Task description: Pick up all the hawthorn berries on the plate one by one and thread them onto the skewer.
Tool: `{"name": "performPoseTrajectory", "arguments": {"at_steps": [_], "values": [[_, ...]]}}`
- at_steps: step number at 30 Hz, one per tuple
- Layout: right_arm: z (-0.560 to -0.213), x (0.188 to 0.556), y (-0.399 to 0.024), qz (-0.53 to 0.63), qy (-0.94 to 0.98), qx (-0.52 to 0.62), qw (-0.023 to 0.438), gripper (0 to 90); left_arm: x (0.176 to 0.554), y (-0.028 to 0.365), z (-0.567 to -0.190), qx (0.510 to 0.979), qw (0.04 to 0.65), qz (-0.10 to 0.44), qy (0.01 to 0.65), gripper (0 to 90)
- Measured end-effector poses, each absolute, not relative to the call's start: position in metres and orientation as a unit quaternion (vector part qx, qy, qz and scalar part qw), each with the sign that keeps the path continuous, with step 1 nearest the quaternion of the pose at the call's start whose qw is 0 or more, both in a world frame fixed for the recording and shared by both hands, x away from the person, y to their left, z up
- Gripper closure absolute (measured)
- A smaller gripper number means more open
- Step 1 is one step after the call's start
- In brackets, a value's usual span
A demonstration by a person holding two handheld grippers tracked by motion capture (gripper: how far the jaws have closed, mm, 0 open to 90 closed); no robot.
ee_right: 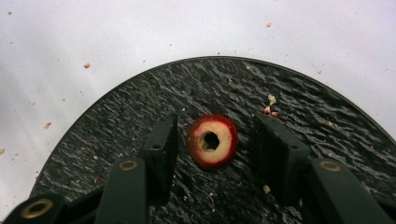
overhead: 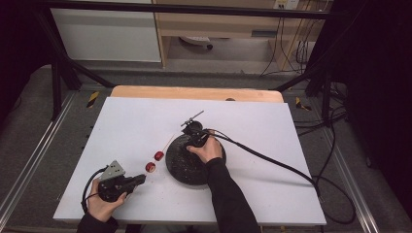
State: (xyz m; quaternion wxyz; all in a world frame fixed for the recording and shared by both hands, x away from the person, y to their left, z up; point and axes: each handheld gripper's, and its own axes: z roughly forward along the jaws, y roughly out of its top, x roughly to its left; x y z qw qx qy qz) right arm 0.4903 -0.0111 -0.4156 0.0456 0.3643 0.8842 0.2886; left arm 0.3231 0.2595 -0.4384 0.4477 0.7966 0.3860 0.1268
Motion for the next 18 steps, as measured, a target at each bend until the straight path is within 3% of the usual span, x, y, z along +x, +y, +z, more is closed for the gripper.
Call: {"name": "performPoseTrajectory", "arguments": {"at_steps": [8, 18], "values": [[-0.4192, 0.4923, -0.0104, 0.284, 0.887, 0.362, 0.036, 61.7, 0.3233, 0.2592, -0.4388, 0.798, 0.447, 0.126, 0.385, 88.6], [-0.4157, 0.4914, -0.0113, 0.289, 0.881, 0.375, 0.025, 62.8, 0.323, 0.2592, -0.4386, 0.797, 0.448, 0.126, 0.385, 88.6]]}}
